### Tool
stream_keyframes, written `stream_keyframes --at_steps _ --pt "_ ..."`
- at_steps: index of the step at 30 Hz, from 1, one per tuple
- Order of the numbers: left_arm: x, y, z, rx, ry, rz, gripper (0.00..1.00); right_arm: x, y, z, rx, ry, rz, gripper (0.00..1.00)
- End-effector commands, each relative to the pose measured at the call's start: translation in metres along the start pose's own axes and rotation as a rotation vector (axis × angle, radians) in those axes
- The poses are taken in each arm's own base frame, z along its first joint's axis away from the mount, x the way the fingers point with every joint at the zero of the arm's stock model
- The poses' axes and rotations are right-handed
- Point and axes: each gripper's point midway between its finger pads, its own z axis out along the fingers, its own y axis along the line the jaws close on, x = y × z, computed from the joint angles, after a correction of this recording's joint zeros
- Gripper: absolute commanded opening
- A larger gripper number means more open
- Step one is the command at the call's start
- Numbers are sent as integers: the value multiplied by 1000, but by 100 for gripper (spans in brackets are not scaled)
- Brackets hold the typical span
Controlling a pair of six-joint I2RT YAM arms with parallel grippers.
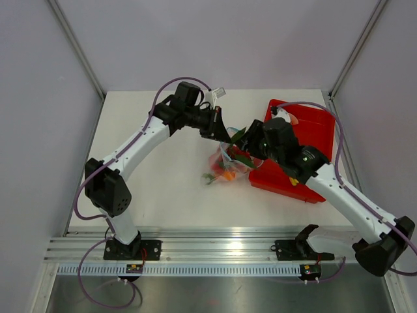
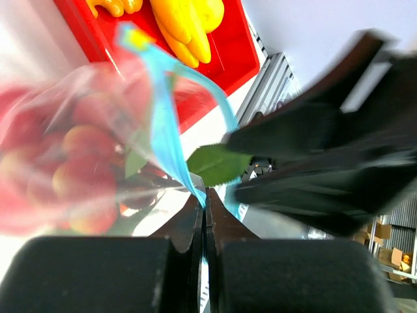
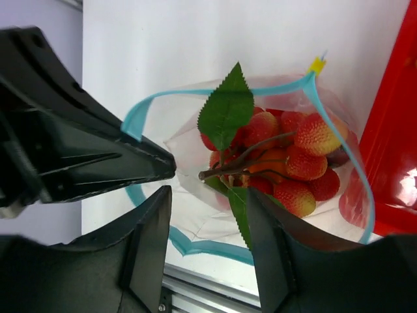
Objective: Place the food in the zip-top bag and seal the zipper
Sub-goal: Place the fake fruit in the zipper food storage bag.
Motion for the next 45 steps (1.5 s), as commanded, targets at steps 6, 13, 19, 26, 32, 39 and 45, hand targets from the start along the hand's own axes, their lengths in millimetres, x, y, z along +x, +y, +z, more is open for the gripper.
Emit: stream_keyframes --at_steps 6,13,19,26,32,39,45 --pt "-12 -29 -10 100 -55 89 0 -20 -33 -32 146 -113 -30 24" --pt "-10 -26 -7 107 -48 77 0 1 -25 -14 110 18 -147 13" --pt "-12 -26 -7 108 -50 71 0 32 -15 14 59 176 -203 8" --pt "-11 -30 -9 109 -52 69 0 43 -25 67 132 208 -236 7" --pt "-7 -30 -13 100 -47 78 0 27 -17 70 148 167 -237 4" --pt "-7 -30 -12 103 -46 86 0 5 -6 28 102 102 -244 8" --pt "-7 -31 -13 105 -46 95 0 13 -3 9 39 145 -284 15"
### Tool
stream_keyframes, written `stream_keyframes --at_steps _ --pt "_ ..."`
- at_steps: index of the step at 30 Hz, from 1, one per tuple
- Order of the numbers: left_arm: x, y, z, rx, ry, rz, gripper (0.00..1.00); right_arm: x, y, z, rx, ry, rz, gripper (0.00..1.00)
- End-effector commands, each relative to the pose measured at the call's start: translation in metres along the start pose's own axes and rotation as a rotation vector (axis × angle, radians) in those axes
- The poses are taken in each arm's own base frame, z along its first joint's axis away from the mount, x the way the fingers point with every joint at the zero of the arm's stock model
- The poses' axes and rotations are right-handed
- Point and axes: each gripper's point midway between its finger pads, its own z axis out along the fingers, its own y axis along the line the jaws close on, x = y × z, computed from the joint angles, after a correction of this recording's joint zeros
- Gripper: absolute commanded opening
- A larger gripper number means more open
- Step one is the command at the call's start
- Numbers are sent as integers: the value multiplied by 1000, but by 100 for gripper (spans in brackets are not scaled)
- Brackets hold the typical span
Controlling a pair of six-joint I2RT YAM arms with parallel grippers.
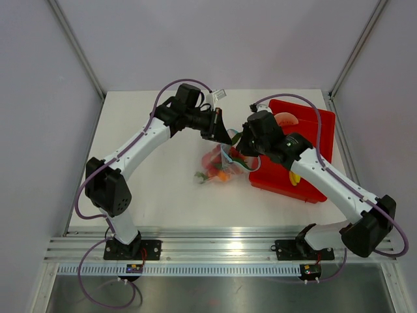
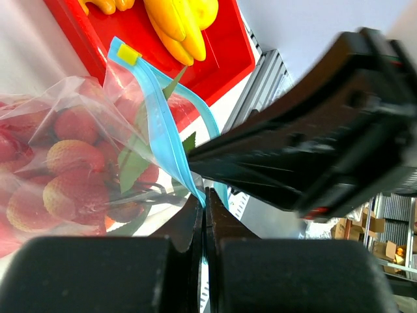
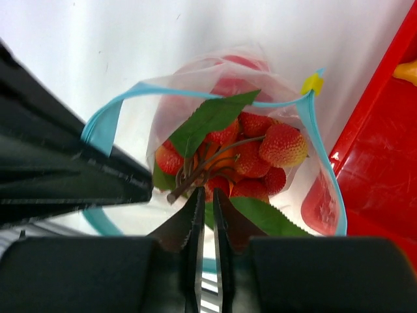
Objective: Place the food in the zip-top bag and seal the zipper
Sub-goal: Place the fake fruit in the zipper food storage bag.
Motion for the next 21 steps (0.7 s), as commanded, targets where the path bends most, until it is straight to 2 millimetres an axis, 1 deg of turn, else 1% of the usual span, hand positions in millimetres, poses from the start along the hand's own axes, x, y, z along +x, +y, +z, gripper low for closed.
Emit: stream_keyframes --at_steps 1,2,5,8,9,12,13,16,17,18,19,20,21 --pt "-10 -33 -17 74 -48 98 0 0 6 -19 -51 10 -59 17" --pt "-10 -33 -17 74 -48 98 0 3 5 -20 -53 20 -65 20" --pt "-9 -32 -17 73 -46 95 0 8 6 -21 -71 43 -98 22" --pt "-9 -31 -16 73 -46 91 0 17 13 -16 -115 92 -130 24" --pt "-10 -32 -16 74 -47 90 0 22 19 -14 -146 120 -139 24" --pt "-10 -34 -17 76 -49 90 0 34 22 3 -159 176 -151 24" --pt "-10 -34 -18 77 -51 91 0 41 19 15 -144 205 -156 23" --pt "-9 -35 -19 77 -54 91 0 45 12 34 -94 213 -149 20" --pt "-8 -36 -19 79 -55 93 0 42 7 37 -63 196 -141 19" --pt "-8 -36 -20 78 -55 93 0 41 7 36 -58 195 -139 18" --pt "-7 -35 -20 76 -54 90 0 38 8 32 -66 182 -133 18" --pt "-6 -34 -19 75 -52 91 0 30 5 29 -46 143 -132 18" --pt "-5 -33 -19 72 -50 88 0 26 5 24 -47 123 -130 18"
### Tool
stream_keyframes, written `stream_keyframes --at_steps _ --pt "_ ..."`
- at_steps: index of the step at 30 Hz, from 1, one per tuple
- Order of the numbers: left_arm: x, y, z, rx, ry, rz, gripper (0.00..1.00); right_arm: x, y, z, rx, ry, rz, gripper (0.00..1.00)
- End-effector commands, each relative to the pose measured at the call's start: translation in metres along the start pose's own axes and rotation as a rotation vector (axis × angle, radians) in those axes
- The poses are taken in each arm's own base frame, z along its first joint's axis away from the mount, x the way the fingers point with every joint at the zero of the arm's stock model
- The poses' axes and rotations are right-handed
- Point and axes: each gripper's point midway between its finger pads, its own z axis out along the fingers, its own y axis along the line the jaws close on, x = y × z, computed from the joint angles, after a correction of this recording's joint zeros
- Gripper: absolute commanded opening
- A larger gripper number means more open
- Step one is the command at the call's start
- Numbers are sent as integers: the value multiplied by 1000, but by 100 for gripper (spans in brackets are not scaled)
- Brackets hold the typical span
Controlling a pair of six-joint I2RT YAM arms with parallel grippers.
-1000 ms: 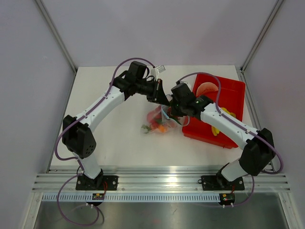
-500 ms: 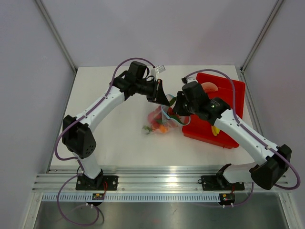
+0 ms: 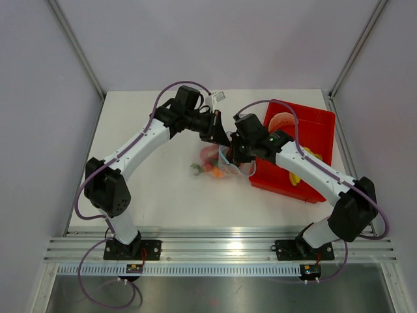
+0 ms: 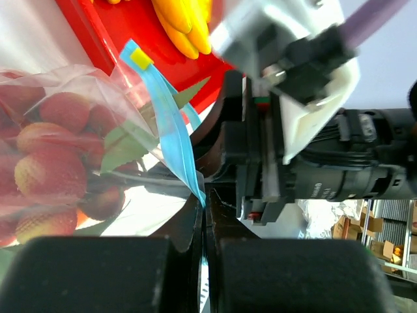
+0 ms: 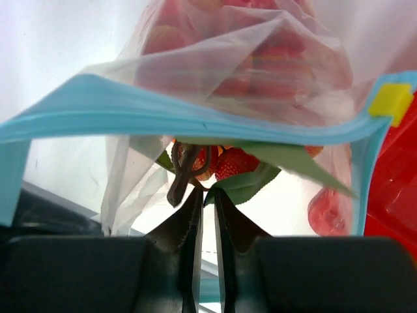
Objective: Place the food in the zip-top bag and seal the zipper
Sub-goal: Place the fake fruit in the zipper food storage bag.
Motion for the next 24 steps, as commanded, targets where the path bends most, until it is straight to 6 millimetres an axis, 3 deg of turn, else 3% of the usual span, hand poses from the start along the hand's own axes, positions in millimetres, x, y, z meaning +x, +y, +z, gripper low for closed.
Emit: stream_keyframes --at_steps 1,7,11,17,24 --pt "-10 -37 -19 80 -60 102 0 -31 2 -31 4 -161 2 19" --pt "-9 -37 -20 80 -60 104 0 -62 -15 -73 27 -324 88 26" --pt "-9 -37 -20 79 -61 99 0 -76 -20 -80 9 -385 161 32" --pt "-12 -42 -22 89 -68 102 0 -91 -4 -70 -59 -396 214 55" --pt "-9 -44 -25 86 -62 107 0 -96 7 -40 -114 -372 292 60"
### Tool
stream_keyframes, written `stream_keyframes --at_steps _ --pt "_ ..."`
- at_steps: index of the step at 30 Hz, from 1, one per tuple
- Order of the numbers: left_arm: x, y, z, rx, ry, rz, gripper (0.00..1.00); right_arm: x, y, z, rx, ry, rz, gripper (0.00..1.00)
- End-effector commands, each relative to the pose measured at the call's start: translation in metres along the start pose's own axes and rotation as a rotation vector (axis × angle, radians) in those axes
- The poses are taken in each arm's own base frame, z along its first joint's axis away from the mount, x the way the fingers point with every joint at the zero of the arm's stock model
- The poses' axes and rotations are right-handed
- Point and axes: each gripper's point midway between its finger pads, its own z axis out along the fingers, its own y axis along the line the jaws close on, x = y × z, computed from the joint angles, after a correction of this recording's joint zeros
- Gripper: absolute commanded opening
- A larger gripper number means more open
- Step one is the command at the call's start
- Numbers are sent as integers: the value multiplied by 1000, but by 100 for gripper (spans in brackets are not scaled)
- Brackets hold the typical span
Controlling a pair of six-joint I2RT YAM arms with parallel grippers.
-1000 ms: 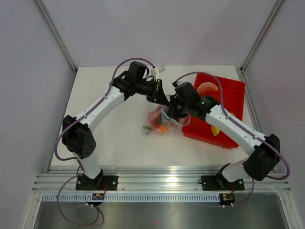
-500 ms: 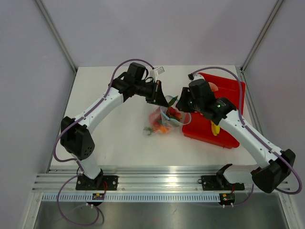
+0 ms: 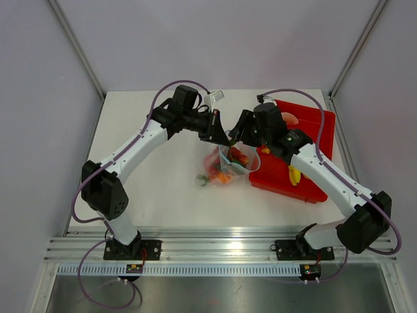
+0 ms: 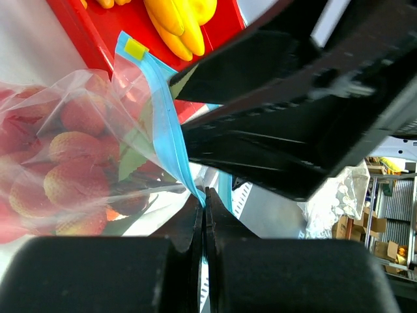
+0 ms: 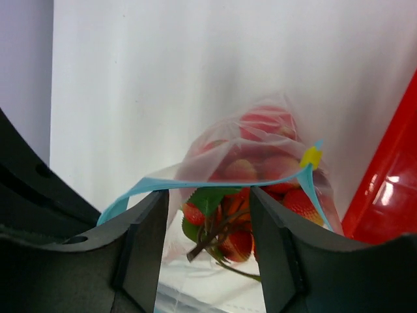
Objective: Place the food in the zip-top bag and seal the zipper
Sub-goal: Place the fake fruit in the zipper food storage bag.
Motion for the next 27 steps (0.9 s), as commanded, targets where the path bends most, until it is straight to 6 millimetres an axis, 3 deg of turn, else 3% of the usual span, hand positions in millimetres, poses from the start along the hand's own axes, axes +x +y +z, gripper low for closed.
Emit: stream_keyframes --at_steps 1,4,5,9,12,15,24,27 --pt "-10 -35 -18 79 -52 93 0 -10 15 17 -55 -40 74 59" --pt "-7 -36 -18 84 -51 87 0 -2 9 32 -30 -25 95 50" --pt "-6 -34 -17 83 -49 84 0 0 7 35 -24 -21 101 39" --pt "-7 -35 -16 94 -53 85 0 13 -4 41 7 -1 116 18" --pt "-5 -34 -13 105 -44 73 0 19 -9 42 21 8 120 6" --pt "-6 -31 -10 107 -46 64 0 28 -14 43 32 36 127 1" --pt "-9 -33 -8 121 -53 63 0 60 -38 66 108 114 136 4" --pt "-8 -32 -8 117 -49 62 0 57 -38 63 117 113 127 17"
